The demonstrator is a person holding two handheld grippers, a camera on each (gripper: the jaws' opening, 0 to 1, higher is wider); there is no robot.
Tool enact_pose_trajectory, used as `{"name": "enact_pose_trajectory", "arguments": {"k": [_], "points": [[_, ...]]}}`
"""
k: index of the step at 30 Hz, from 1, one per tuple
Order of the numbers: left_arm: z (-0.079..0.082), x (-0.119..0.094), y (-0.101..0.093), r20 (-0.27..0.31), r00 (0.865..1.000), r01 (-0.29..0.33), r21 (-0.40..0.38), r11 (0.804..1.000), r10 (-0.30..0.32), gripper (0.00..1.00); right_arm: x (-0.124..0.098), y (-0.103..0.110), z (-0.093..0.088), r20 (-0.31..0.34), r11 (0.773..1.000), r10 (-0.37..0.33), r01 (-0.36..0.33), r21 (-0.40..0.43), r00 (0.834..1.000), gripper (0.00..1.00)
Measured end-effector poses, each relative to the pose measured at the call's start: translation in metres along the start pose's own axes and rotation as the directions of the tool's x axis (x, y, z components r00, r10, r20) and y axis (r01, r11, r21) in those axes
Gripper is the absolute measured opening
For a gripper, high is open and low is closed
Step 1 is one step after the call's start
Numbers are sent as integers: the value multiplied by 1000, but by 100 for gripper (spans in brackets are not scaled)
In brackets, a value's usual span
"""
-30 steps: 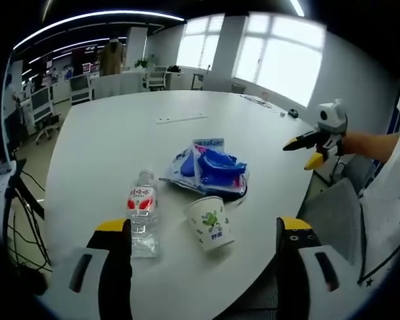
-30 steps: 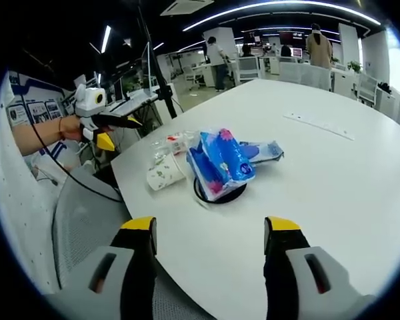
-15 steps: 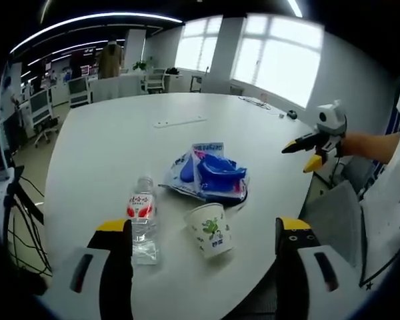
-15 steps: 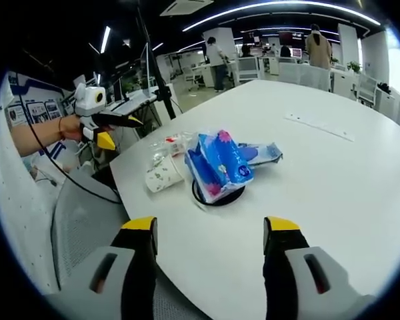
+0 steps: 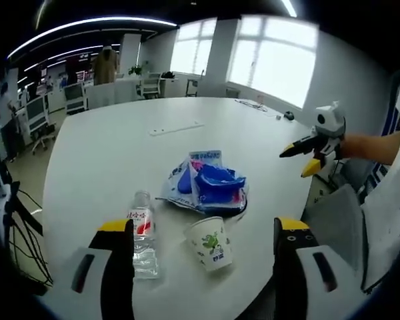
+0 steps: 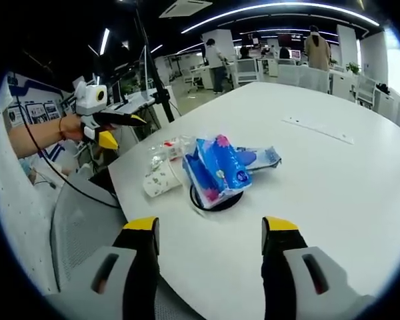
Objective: Arrange the tabletop items into an orderly group along one side of the table until the central work area is clear of visible clutter.
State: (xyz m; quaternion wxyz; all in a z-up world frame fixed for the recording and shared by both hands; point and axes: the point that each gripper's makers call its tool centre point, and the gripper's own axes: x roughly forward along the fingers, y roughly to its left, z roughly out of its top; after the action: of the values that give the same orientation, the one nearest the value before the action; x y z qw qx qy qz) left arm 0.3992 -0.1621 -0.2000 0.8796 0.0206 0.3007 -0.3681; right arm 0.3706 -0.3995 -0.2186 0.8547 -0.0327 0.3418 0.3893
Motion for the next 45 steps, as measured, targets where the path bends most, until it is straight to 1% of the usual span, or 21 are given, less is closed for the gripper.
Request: {"name": "enact_pose_trajectory", "arguments": {"k": [14,28,45], "points": [[17,12,-2,14,1000,17,25,1000,-18,85,8,-1,8,4,1000,5,-5,-1,1000,58],[36,35,-6,31,998,47,50,998,-49,81,15,-5,14,12,1000,5,-5,-8,1000,56],[43,57,-8,28,997,68,67,995,-70,74,29,-11,23,16,1000,-6,6,4,1000,53]]}}
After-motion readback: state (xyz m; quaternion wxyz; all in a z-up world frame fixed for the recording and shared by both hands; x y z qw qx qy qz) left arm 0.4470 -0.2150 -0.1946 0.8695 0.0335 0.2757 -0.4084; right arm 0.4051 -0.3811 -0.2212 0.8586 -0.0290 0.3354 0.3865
